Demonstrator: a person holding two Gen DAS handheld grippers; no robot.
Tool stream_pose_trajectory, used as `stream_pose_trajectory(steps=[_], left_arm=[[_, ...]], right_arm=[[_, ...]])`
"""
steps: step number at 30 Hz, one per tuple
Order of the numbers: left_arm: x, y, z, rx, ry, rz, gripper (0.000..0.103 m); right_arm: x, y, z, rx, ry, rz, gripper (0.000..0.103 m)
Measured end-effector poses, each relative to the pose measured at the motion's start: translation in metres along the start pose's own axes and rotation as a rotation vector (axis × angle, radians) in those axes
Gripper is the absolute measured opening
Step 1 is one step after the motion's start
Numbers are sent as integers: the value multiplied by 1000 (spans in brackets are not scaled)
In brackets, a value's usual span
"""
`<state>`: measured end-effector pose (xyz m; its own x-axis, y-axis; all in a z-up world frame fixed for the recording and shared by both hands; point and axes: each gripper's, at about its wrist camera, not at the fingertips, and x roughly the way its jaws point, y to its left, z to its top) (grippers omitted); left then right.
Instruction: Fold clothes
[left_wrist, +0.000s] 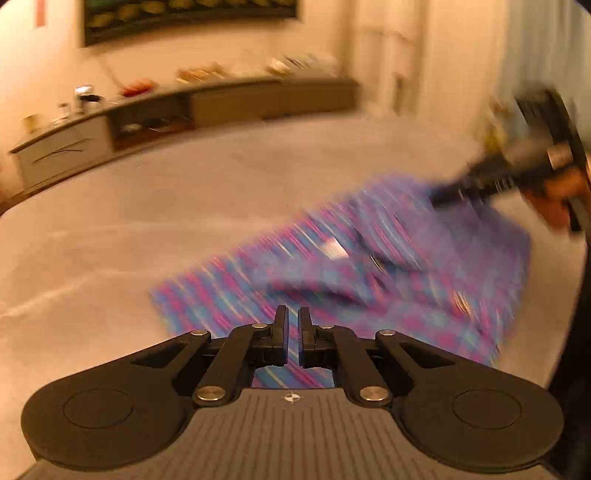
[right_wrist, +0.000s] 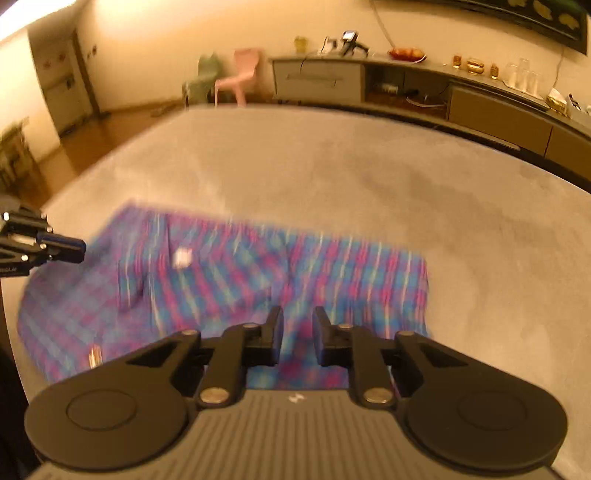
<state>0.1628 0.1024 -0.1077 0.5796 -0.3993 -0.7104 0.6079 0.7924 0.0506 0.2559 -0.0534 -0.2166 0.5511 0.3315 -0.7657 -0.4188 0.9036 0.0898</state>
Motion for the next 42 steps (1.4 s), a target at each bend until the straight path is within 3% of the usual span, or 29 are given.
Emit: stream_pose_trajectory(steps=[2, 4, 8, 11, 13, 16, 19, 20, 23, 26, 29, 42], left_arm=[[21, -7, -2, 38, 51, 57, 5], [40, -3, 10, 40, 48, 120, 5], [93, 2, 58, 49, 67, 244, 5], [132, 1, 94, 46, 77, 326, 5], [138, 1, 111, 18, 70, 360, 5], [100, -9, 119, -60, -28, 328, 5], [60, -33, 103, -108, -96, 263, 6], [53, -43, 93, -116, -93, 242, 6], [61, -61, 69, -124, -43, 216, 6], [83, -65, 59, -133, -1, 248, 6], [94, -61, 63, -154, -1, 270, 6], [115, -66, 82, -188, 26, 338, 6]], right_arm=[[-3, -4, -17, -2, 47, -27, 17], [0, -7, -20, 26, 28, -45, 16], [22, -30, -2, 54, -18, -190, 15], [34, -56, 12, 123, -46, -203, 15], [35, -69, 15, 156, -61, -207, 15], [30, -82, 18, 196, -86, -204, 21], [6, -72, 9, 186, -134, -197, 49], [-3, -65, 6, 180, -143, -188, 51], [-25, -50, -1, 167, -147, -143, 51], [-17, -40, -6, 147, -101, -158, 51], [-3, -43, -12, 134, -55, -201, 51], [-4, -43, -8, 133, -73, -229, 55]])
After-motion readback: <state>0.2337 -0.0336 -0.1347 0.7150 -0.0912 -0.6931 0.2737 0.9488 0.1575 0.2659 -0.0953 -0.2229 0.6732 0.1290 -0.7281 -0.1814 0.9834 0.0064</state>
